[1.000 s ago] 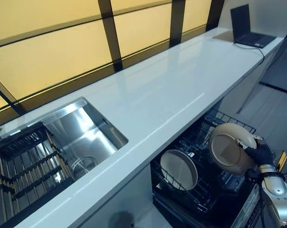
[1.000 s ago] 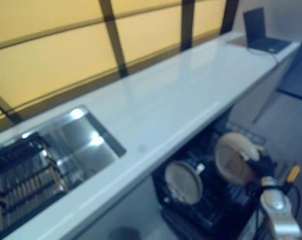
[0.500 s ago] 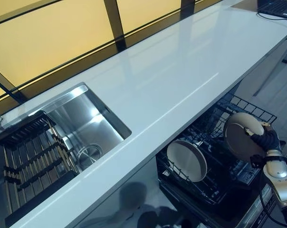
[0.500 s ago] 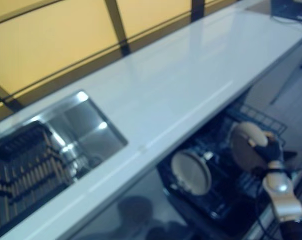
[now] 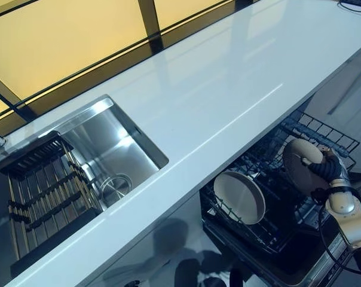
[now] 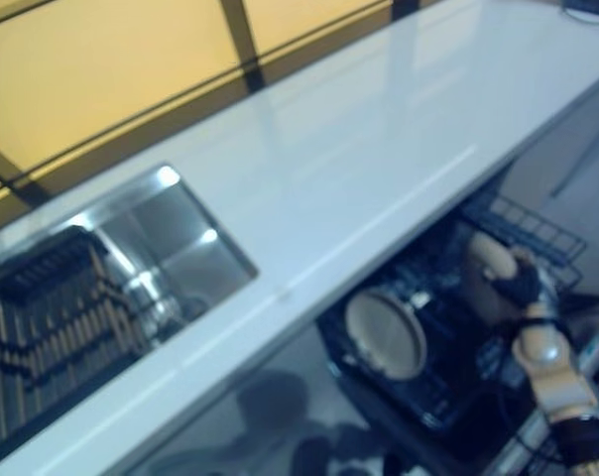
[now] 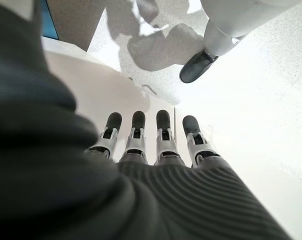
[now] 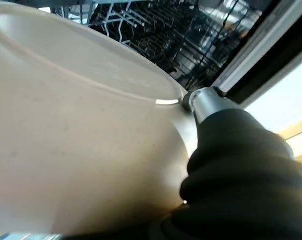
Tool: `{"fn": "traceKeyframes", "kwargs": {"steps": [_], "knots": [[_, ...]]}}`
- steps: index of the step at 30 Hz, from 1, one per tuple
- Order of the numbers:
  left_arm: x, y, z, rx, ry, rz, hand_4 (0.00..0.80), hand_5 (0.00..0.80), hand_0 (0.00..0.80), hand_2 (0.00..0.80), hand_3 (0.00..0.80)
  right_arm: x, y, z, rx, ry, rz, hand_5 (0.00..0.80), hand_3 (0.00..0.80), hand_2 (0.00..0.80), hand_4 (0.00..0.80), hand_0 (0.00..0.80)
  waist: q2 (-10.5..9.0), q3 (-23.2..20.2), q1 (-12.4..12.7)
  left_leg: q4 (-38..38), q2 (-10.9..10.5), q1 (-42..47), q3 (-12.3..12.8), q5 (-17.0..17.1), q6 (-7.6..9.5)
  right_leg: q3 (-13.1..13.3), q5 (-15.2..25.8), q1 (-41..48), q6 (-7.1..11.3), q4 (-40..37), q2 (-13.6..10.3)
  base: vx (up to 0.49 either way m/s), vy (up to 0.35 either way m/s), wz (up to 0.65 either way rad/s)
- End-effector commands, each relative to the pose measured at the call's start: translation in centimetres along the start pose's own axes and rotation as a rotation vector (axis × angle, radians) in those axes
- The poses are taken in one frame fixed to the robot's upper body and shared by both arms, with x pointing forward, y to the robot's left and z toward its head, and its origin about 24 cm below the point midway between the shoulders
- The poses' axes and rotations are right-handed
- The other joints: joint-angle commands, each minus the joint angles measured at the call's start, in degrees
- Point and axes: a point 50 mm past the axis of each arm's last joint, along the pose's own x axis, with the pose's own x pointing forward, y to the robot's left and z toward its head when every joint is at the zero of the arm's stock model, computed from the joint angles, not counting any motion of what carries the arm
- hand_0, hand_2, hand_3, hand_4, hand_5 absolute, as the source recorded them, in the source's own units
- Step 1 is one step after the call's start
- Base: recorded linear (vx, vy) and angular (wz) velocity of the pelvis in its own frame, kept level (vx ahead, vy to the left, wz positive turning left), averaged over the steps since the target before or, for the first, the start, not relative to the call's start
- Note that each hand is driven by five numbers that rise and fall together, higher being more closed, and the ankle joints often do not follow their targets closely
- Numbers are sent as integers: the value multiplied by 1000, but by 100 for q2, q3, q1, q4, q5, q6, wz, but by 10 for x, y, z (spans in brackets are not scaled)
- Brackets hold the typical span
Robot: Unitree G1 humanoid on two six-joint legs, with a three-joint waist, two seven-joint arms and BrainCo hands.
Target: Take plates into dishwasher
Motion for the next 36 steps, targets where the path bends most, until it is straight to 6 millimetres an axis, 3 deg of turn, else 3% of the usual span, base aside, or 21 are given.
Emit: {"fn": "traceKeyframes", "kwargs": {"steps": [1, 16, 36], "knots": [[-3, 20, -5, 62, 27, 32, 0, 0, 0, 0, 0, 20, -18, 32, -99, -127, -21, 800, 800, 800, 800, 800, -255, -266, 101, -41, 105, -818, -367, 625, 7, -162, -1474, -336, -299, 1748, 15, 2, -30, 2], [-2, 27, 3, 88, 21, 38, 0, 0, 0, 0, 0, 28, -12, 37, -240, -118, 14, 800, 800, 800, 800, 800, -301, -168, 240, 72, 140, -926, -421, 631, 18, -209, -1504, -399, -301, 1919, 5, 2, -15, 2], [1, 29, 14, 124, 0, 33, 0, 0, 0, 0, 0, 33, 11, 20, -294, 24, 66, 800, 800, 800, 800, 800, -251, -32, 409, 137, 113, -1056, -498, 644, 54, -281, -1506, -480, -311, 2017, -43, 0, -1, 0]]}}
